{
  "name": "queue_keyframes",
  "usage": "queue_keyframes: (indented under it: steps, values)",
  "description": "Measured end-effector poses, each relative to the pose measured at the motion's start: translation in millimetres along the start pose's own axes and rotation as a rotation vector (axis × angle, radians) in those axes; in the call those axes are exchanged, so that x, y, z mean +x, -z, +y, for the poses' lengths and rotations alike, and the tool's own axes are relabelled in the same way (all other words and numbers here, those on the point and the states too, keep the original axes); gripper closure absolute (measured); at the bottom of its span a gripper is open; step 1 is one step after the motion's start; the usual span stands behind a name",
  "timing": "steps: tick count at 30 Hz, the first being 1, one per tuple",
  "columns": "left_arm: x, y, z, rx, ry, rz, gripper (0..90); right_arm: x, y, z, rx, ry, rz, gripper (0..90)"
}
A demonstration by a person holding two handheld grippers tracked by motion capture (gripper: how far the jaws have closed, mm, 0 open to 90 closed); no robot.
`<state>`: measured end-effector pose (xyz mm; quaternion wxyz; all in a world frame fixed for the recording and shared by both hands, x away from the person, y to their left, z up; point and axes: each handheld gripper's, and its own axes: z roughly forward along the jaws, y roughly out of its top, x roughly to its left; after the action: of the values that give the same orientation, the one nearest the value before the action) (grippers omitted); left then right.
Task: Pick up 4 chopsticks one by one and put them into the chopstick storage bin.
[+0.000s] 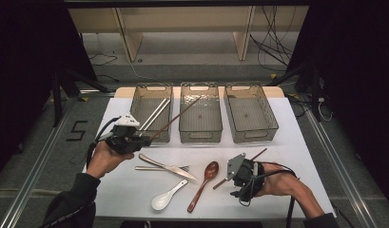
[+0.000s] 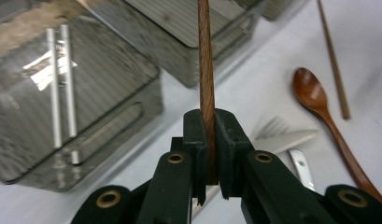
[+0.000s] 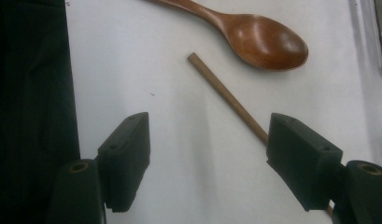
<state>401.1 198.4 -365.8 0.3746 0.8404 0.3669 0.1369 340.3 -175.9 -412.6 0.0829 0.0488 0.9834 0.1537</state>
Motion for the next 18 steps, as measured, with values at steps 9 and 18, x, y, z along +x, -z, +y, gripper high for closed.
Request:
queue_keyframes:
  steps: [9, 18]
  values:
    - [40.9, 0.3, 10.9, -0.005, 0.074, 0.096, 83.2, 1.9, -3.4, -3.4, 0.002, -0.004, 0.004, 31.0]
    - [70.0, -13.2, 13.7, 0.036, 0.122, 0.156, 83.2, 1.8, -4.0, -4.8, 0.006, -0.012, 0.008, 31.0]
